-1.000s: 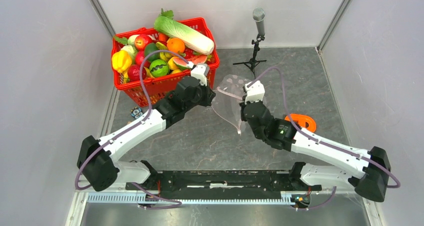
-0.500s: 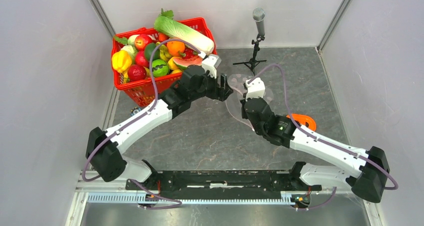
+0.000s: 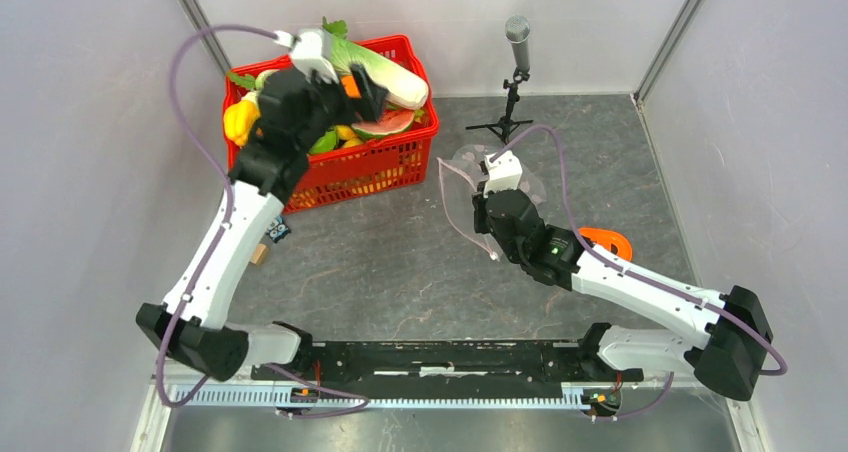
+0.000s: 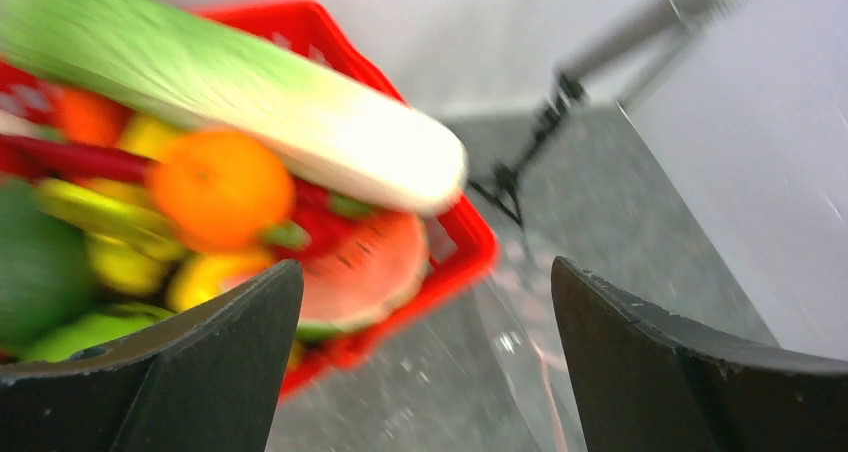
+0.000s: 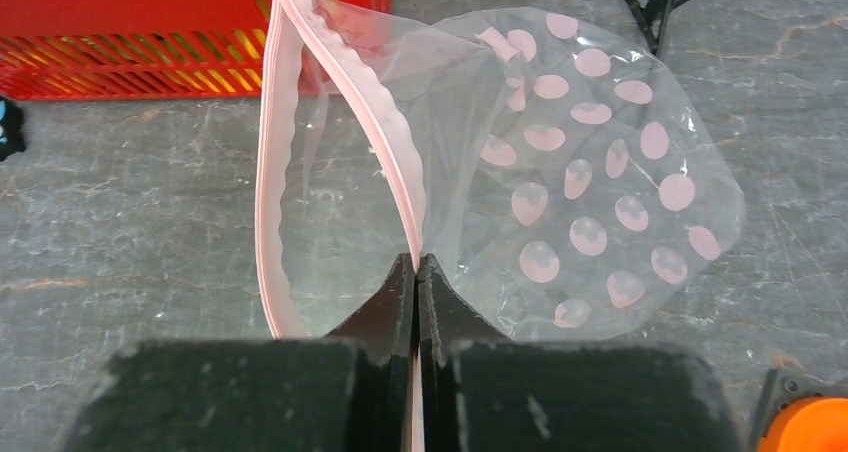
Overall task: Place the food in the zip-top bag and seal the zipper
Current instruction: Pick up the fake vegetable from the bin.
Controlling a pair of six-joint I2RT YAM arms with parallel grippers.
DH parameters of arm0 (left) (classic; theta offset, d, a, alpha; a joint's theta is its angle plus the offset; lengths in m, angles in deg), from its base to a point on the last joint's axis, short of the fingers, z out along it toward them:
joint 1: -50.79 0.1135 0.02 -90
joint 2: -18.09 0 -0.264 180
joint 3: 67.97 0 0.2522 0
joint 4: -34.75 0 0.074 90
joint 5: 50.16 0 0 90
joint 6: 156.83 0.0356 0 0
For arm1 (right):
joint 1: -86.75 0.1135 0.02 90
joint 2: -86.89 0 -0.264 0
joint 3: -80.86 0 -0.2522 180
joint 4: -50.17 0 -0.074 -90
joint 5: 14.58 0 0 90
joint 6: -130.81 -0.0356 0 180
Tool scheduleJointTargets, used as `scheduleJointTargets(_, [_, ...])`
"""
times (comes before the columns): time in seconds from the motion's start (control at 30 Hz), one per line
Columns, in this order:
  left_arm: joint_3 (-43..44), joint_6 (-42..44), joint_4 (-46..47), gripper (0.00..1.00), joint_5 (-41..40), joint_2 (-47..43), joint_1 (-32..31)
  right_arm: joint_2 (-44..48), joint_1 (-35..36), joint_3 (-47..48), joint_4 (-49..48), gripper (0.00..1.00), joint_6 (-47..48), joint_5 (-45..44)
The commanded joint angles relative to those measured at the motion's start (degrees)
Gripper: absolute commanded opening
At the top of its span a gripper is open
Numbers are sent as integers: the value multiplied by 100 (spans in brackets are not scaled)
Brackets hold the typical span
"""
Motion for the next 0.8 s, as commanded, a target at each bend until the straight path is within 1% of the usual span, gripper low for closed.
scheduleJointTargets(0.0, [1321,-103,-351,100,378,768,892,8,-26,87,-367,0,37,338])
scheduleJointTargets(0.1, [2178,-176,-622,100,925,1391,1266,36,-26,18,-419,0,-15,474])
scheduleJointTargets(0.13, [2548,-81,-845,100,956,1616,1275,49,-26,4,-426,0,-15,490])
scheduleJointTargets(0.3, [3868,477,-1527,100,942,2622,1442,90,-26,-4,-406,0,59,511])
scheduleJointTargets(0.37, [4206,593,-1538,100,1245,2954,1612,108,-25,-15,-412,0,74,538])
scheduleJointTargets(0.4, [4385,540,-1562,100,1222,3127,1709,115,-27,-31,-421,0,76,547])
scheduleJointTargets(0.47, [4706,110,-1686,100,1004,3399,1908,121,-25,-62,-425,0,90,553])
scheduleJointTargets(0.53, [4832,-199,-1629,100,935,3608,2044,124,-26,-80,-407,0,82,537])
scheduleJointTargets(0.6, [5017,-466,-1697,100,808,3867,2107,126,-28,-122,-420,0,44,514])
scheduleJointTargets(0.77, [5707,-837,-2295,100,493,4518,2120,98,-26,-107,-398,0,35,497])
